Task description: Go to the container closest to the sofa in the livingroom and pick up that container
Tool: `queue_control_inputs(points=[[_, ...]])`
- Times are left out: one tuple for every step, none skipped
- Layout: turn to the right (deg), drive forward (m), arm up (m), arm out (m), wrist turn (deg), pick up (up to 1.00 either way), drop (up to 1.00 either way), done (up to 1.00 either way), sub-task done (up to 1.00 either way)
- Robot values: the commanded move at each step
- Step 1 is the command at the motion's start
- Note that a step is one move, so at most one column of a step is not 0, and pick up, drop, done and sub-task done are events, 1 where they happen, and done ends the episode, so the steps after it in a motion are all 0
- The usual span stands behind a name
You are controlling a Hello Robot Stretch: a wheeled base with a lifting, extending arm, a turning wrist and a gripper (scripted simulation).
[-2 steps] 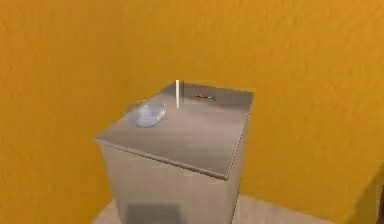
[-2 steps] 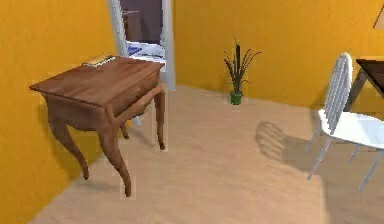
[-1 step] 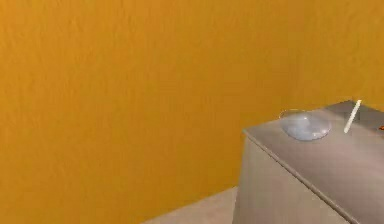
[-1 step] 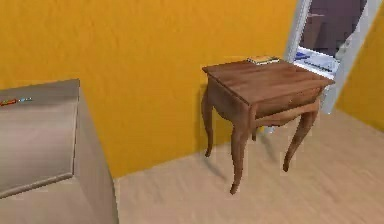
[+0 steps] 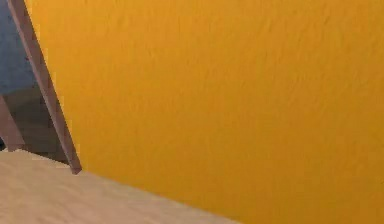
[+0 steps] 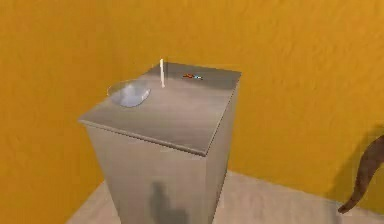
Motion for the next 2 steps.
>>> queue_control_inputs(points=[[-45.0,0.00,0.00,0.00,0.0,0.00,0.00,0.00,0.00],[-9.0,0.00,0.00,0.00,0.0,0.00,0.00,0.00,0.00]])
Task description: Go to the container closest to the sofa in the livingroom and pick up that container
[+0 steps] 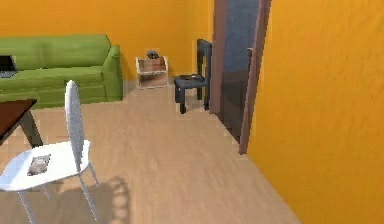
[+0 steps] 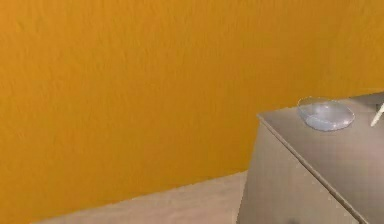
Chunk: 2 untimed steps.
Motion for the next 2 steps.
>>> queue_control_inputs(points=[[0.0,1.00,0.00,0.00,0.0,0.00,0.00,0.00,0.00],[0.0,0.05,0.00,0.00,0.0,0.00,0.00,0.00,0.00]])
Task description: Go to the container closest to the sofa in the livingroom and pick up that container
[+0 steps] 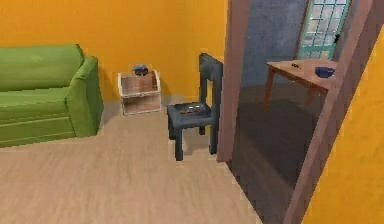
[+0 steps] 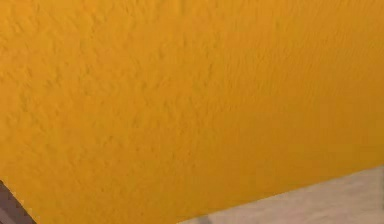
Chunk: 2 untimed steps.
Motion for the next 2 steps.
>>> queue_control_inputs(points=[[-21.0,0.00,0.00,0.00,0.0,0.00,0.00,0.00,0.00],[0.0,0.90,0.00,0.00,0.0,0.00,0.00,0.00,0.00]])
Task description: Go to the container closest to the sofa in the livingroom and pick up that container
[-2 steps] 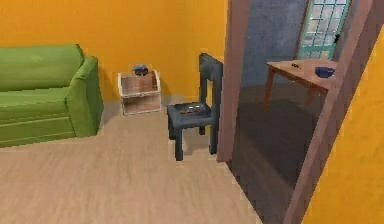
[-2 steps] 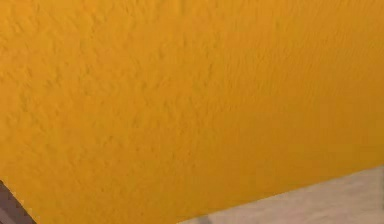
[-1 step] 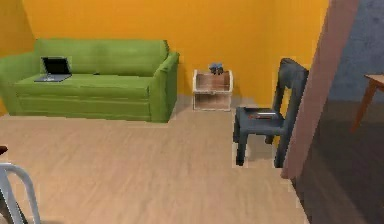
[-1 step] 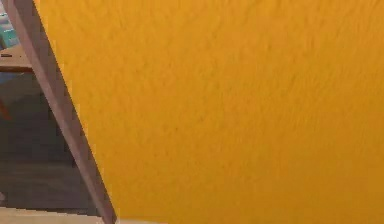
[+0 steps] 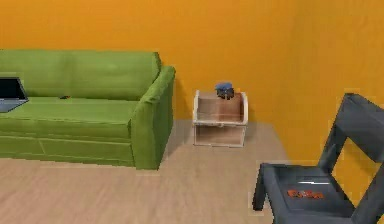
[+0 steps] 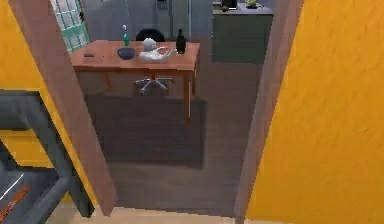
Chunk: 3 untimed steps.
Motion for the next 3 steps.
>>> queue_control_inputs(points=[[-45.0,0.00,0.00,0.00,0.0,0.00,0.00,0.00,0.00],[-9.0,0.00,0.00,0.00,0.0,0.00,0.00,0.00,0.00],[0.0,0.85,0.00,0.00,0.0,0.00,0.00,0.00,0.00]])
